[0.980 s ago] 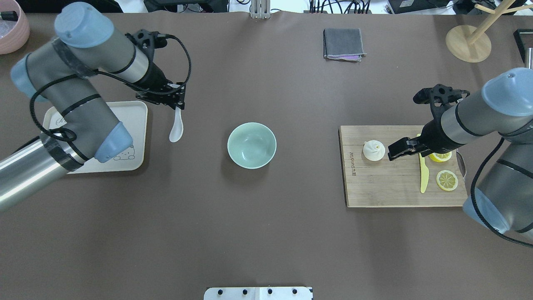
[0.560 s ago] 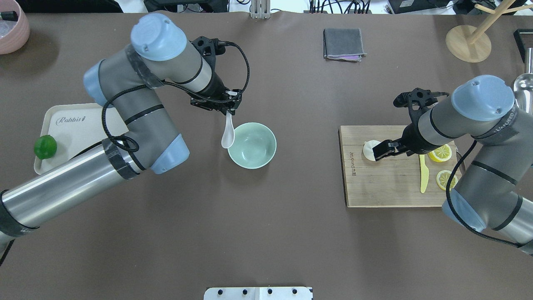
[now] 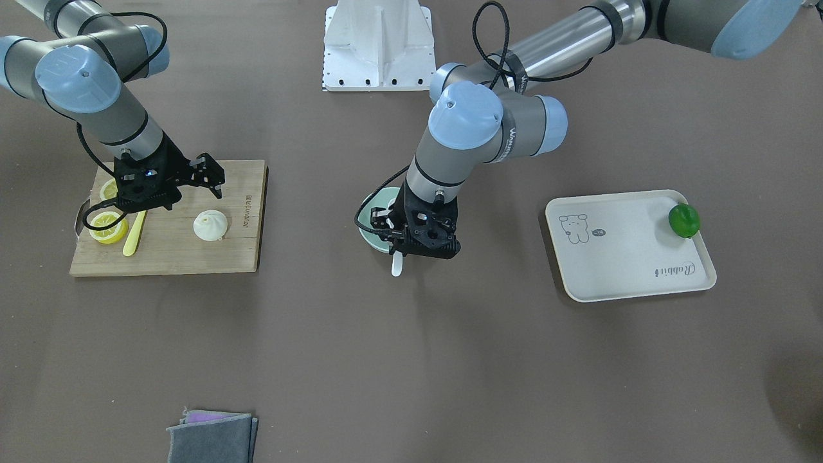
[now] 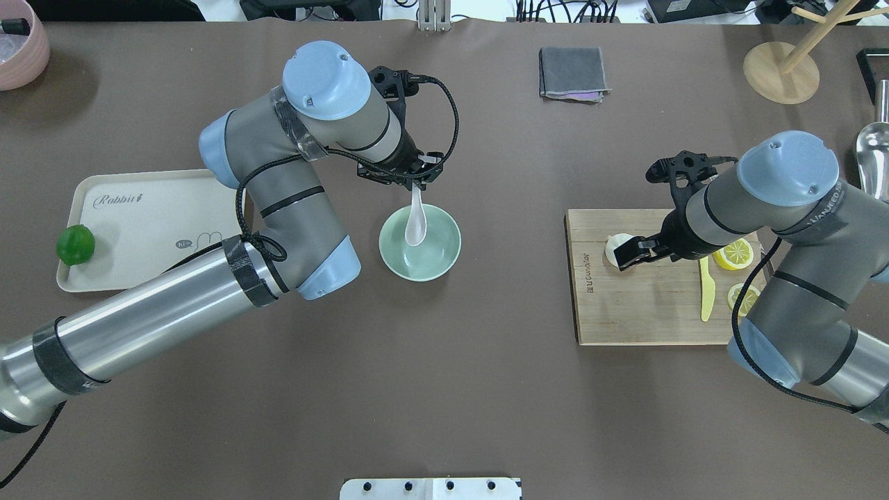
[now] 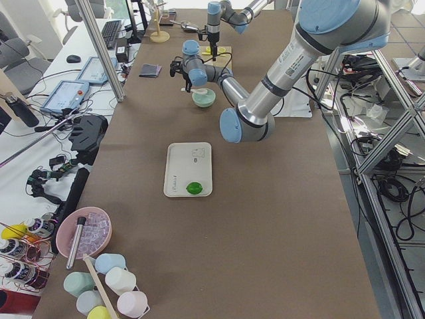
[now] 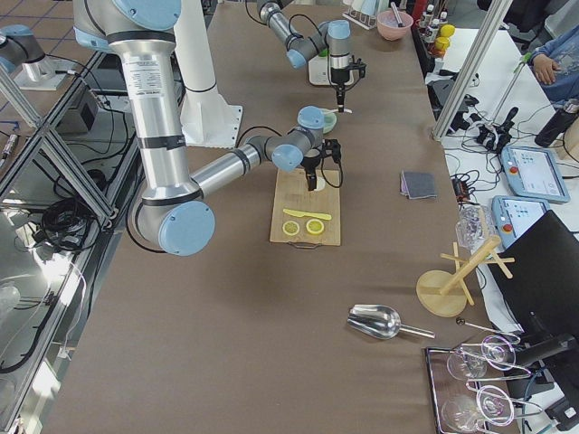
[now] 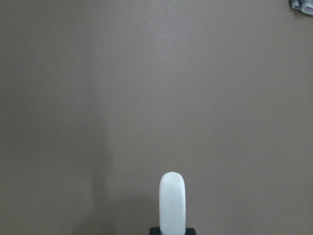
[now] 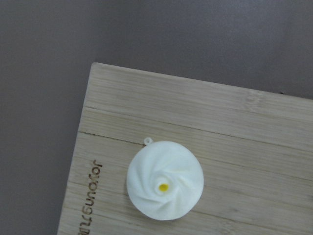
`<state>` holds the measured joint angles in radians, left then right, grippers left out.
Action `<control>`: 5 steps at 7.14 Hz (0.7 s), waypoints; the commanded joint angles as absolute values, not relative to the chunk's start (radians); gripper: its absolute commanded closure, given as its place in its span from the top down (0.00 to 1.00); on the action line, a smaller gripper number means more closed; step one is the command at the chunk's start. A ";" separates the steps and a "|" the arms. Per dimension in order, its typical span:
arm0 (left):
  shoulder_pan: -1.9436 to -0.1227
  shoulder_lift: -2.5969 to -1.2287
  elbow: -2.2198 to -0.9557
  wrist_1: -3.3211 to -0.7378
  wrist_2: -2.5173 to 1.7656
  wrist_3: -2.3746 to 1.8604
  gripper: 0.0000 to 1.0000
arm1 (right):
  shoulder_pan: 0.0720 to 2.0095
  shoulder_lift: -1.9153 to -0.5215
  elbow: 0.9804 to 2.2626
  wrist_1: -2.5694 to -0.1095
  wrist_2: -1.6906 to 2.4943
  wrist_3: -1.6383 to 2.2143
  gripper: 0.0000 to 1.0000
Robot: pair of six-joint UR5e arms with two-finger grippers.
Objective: Put spoon and bun in bowl
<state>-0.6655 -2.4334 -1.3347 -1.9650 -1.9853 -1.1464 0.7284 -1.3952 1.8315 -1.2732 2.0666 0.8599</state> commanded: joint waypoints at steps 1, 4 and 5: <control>-0.664 -2.431 -1.331 -1.977 -1.980 -1.146 0.00 | 0.713 -1.379 1.813 -1.273 2.034 0.856 0.94; -0.663 -2.433 -1.331 -1.977 -1.980 -1.144 0.31 | 0.715 -1.316 1.740 -1.272 2.014 0.856 0.85; -0.664 -2.430 -1.331 -1.979 -1.980 -1.141 0.70 | 0.716 -1.315 1.730 -1.272 1.987 0.854 0.82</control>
